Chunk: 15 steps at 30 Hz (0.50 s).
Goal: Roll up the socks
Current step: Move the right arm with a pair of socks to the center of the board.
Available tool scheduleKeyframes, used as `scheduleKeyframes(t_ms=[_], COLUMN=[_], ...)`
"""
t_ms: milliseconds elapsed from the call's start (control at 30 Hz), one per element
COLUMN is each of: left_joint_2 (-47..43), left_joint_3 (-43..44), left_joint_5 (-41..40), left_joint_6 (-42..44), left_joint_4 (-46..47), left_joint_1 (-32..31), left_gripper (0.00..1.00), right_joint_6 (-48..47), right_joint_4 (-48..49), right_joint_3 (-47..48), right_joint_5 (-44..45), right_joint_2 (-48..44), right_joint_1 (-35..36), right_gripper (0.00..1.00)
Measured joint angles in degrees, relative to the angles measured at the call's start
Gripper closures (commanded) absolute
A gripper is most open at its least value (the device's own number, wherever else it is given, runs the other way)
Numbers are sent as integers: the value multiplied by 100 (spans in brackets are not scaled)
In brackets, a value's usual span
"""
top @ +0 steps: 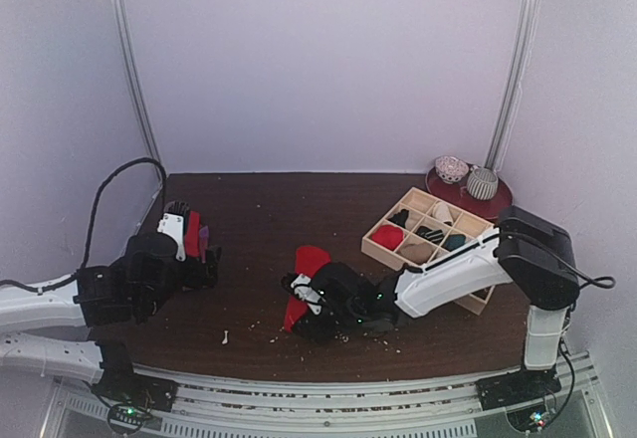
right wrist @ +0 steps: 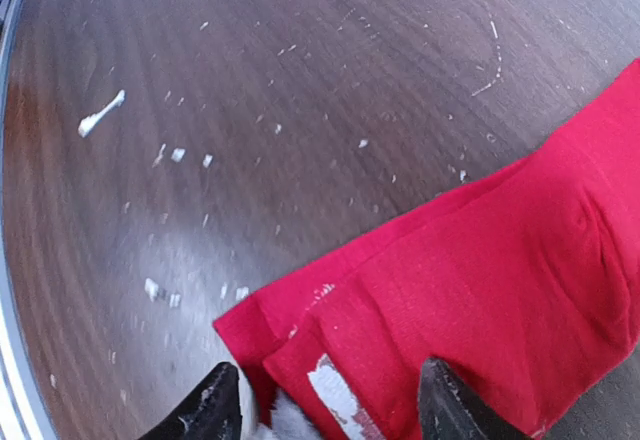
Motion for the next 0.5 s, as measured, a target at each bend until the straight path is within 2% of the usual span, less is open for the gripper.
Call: scheduleKeyframes(t_ms=[133,267,367,500], left_joint_2=[72,254,439,608], left_joint_3=[-105,-212,-232,-256], left_joint_5=[245,645,955,1322], left_joint_6=[197,398,496,640], left_joint_4=[341,726,975,1285], left_joint_1=[0,0,0,0], left_gripper=[2,2,2,2], right_joint_6=[-483,-957,-1425,-2120], right_joint_4=[-195,-146,251,750], right_joint_3=[-339,-741,-1276,-2114], right_joint_5=[2,-39,-96,-243], right_joint_2=[-675,-1818,-2592,-2708], right_joint_1=[-2,-2,-2,-24], right_gripper=[25,26,30,31])
